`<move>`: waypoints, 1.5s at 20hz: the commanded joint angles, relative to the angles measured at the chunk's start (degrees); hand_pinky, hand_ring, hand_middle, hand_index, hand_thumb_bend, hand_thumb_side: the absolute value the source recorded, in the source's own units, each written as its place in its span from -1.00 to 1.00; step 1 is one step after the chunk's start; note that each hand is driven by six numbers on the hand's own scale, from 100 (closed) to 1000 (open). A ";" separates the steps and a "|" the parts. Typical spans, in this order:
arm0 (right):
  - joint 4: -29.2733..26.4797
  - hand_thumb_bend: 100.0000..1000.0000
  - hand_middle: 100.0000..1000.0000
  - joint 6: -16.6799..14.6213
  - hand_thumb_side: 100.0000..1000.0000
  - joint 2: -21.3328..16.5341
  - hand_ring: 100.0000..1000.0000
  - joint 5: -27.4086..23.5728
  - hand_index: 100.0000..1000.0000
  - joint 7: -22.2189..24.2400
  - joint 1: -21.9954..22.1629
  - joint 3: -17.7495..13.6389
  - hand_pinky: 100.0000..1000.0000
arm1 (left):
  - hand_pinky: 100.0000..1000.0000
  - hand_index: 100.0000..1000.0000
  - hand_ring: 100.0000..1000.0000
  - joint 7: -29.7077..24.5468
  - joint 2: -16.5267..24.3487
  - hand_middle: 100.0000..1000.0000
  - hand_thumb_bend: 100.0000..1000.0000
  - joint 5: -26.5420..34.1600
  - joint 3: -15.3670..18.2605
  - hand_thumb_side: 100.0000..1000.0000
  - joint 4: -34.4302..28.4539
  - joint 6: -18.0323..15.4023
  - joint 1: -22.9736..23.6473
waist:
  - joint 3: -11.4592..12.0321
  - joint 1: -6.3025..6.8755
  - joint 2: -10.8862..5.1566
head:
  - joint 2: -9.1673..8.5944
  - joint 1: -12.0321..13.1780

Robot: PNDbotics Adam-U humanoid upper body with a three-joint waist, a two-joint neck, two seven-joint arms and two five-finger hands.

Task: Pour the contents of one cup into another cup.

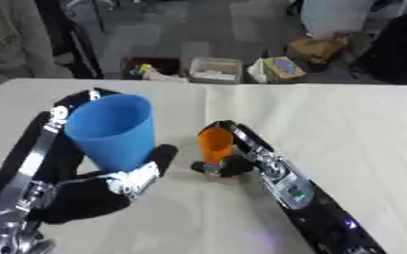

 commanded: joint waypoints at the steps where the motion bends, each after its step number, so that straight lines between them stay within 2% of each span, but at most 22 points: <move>1: -0.98 -0.43 -0.35 0.62 -1.00 -0.26 -0.50 -1.60 -0.05 -0.48 -0.82 -0.25 -0.70 | -0.11 -0.25 -1.00 0.17 0.42 -0.76 -0.71 0.12 0.23 -1.00 -0.82 -0.29 -0.50 | -0.06 0.18 -1.22 | -0.54 -0.10; 3: -1.79 -0.60 -0.44 0.99 -1.00 -0.55 -0.63 -2.53 -0.13 -0.63 -0.79 -0.21 -0.80 | -0.12 -0.25 -1.00 0.21 0.59 -0.76 -0.71 0.13 0.24 -1.00 -1.03 -0.25 -0.30 | -0.14 0.17 -1.26 | -0.59 -0.09; 6: -3.08 -0.73 -0.47 1.52 -1.00 -1.30 -0.72 -3.58 -0.16 -0.78 -0.66 -0.12 -0.87 | -0.12 -0.25 -1.00 0.07 0.99 -0.76 -0.71 0.18 0.23 -1.00 -1.34 -0.22 -0.03 | -0.26 0.11 -1.33 | -0.56 -0.04; 15: -8.70 -0.77 -0.49 2.09 -1.00 -8.21 -0.77 -6.35 -0.18 -0.93 1.39 -0.12 -0.92 | -0.13 -0.25 -1.00 -0.68 2.76 -0.77 -0.72 0.32 0.25 -1.00 -1.41 -1.18 0.95 | -1.07 -0.80 -1.72 | -0.68 0.59; 19: -11.33 -0.76 -0.49 2.53 -1.00 -9.16 -0.76 -7.95 -0.18 -0.60 3.05 0.31 -0.91 | -0.14 -0.25 -1.00 -0.79 3.75 -0.77 -0.71 0.22 0.56 -1.00 -1.41 -0.98 1.01 | -1.59 -0.89 -1.83 | -0.87 0.89; 24: -14.99 -0.76 -0.48 2.95 -1.00 -8.53 -0.75 -9.11 -0.16 1.78 5.03 2.40 -0.89 | -0.15 -0.24 -1.00 -3.24 7.87 -0.78 -0.66 -2.26 1.69 -1.00 -1.41 2.09 0.06 | -2.12 -0.40 -2.11 | -1.15 0.66; 30: -21.12 -0.76 -0.47 2.72 -1.00 -7.31 -0.74 -10.58 -0.15 6.87 6.45 6.39 -0.88 | -0.17 -0.24 -1.00 -9.72 14.66 -0.78 -0.59 -8.11 2.93 -1.00 -1.41 6.55 -2.10 | -2.92 0.22 -2.85 | -1.30 0.54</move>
